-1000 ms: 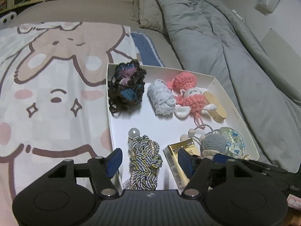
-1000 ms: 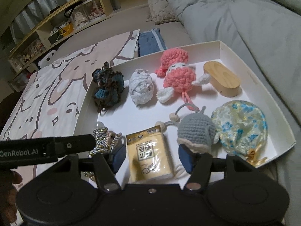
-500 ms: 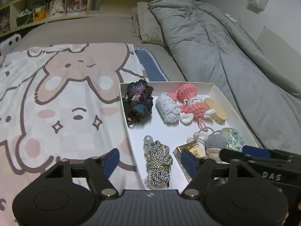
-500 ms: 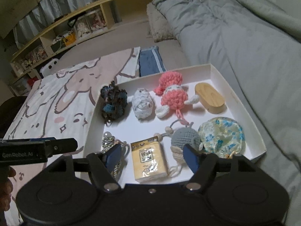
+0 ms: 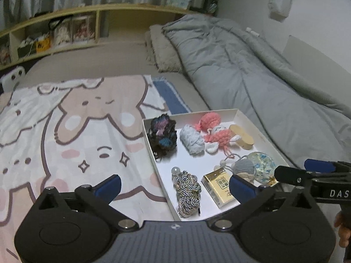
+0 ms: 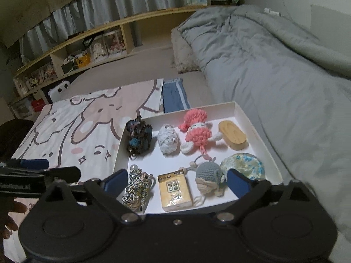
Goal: Organize objects
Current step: 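Lift both open tools up and away from the tray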
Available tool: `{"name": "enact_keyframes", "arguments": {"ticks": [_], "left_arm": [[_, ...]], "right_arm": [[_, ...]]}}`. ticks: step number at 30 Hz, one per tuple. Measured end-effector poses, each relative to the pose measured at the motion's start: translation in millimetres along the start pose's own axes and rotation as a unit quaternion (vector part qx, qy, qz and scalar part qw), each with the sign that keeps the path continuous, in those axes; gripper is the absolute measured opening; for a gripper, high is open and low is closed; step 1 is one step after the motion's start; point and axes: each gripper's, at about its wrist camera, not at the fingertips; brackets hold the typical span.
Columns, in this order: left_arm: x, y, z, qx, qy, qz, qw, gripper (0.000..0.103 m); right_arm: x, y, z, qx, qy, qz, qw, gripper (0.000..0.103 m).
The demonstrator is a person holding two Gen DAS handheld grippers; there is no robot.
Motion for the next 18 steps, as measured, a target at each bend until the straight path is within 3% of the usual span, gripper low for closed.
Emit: {"name": "enact_keyframes", "arguments": {"ticks": [14,18], "left_arm": [[17.3,-45.8,-7.0,-0.010,0.056,0.045,0.9974,0.103],[22.7,-54.7,-13.5,-0.009,0.059,0.055,0.9968,0.103]], "right_arm": [[23.4,-49.5,-18.9,0.025,0.012,0.039,0.999,0.103],[31.6,-61.0,-26.2,0.049,0.010,0.055,0.997,0.103]]}}
Point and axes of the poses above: each gripper's, at about its wrist camera, not at the fingertips, and y roughly the way its jaws point, z to its right, x to its underside, and after that the axes turned 8 degrees about -y, right-handed
